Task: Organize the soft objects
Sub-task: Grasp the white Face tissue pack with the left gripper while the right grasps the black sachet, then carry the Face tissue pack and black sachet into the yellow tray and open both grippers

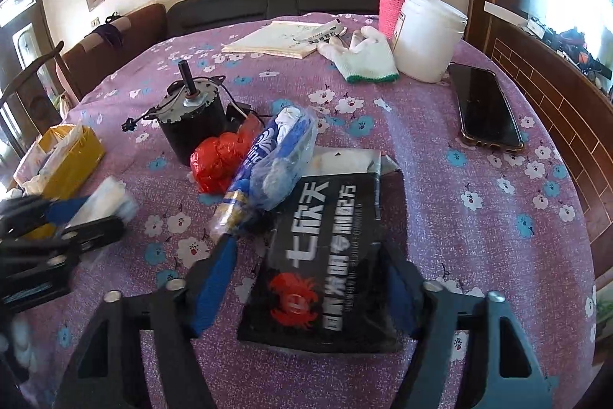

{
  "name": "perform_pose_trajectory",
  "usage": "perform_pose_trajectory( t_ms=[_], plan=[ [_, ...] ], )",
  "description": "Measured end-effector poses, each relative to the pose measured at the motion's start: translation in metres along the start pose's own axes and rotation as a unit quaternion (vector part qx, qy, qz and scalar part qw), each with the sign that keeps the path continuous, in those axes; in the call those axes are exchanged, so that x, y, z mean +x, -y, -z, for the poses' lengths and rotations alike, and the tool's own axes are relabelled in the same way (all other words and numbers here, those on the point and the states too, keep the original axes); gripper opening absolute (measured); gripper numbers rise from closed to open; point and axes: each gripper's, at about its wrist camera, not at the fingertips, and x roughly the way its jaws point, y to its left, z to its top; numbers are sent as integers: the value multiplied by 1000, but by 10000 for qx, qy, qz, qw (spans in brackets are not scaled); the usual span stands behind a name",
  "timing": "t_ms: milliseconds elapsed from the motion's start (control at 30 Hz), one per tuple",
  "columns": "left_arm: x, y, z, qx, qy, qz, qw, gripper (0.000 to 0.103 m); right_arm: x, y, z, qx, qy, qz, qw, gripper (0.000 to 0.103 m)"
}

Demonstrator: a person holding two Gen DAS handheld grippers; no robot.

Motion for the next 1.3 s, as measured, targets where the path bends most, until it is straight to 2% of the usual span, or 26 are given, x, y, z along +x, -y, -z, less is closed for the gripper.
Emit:
perform_pose_trajectory(
  t_ms=[33,133,267,433,633,800,933,1033,1167,1300],
  plan=[
    [-11,-1,5,-68,73,56,9999,44,0,1,1,5,-15,-27,10000,58],
    [-46,-9,19,-324,345,243,9986,44,-6,0,2,-11,121,-63,9999,52],
    [-84,-25,34,-610,658,410,9951,45,-9,1,8,26,44,-30,10000,51],
    [-128,-56,57,-940,1043,396,9893,45,-33,7,27,277,-7,-121,9995,48],
    [-162,-106,92,-1457,1301,80,9807,45,-72,7,38,359,159,6,9992,46],
    [-179,-155,123,-2029,1324,-341,9696,45,-98,-13,35,214,332,-103,9992,47],
    [-183,-191,147,-2488,1175,-675,9590,45,-107,-44,28,4,361,-436,9984,47],
    [-179,-207,162,-2711,1009,-769,9542,45,-106,-76,24,-189,303,-740,9966,47],
    [-172,-220,172,-2848,862,-846,9510,45,-100,-117,20,-376,148,-1217,9917,47],
    [-165,-222,171,-2797,729,-836,9537,45,-95,-169,18,-599,-90,-1798,9818,47]
  ],
)
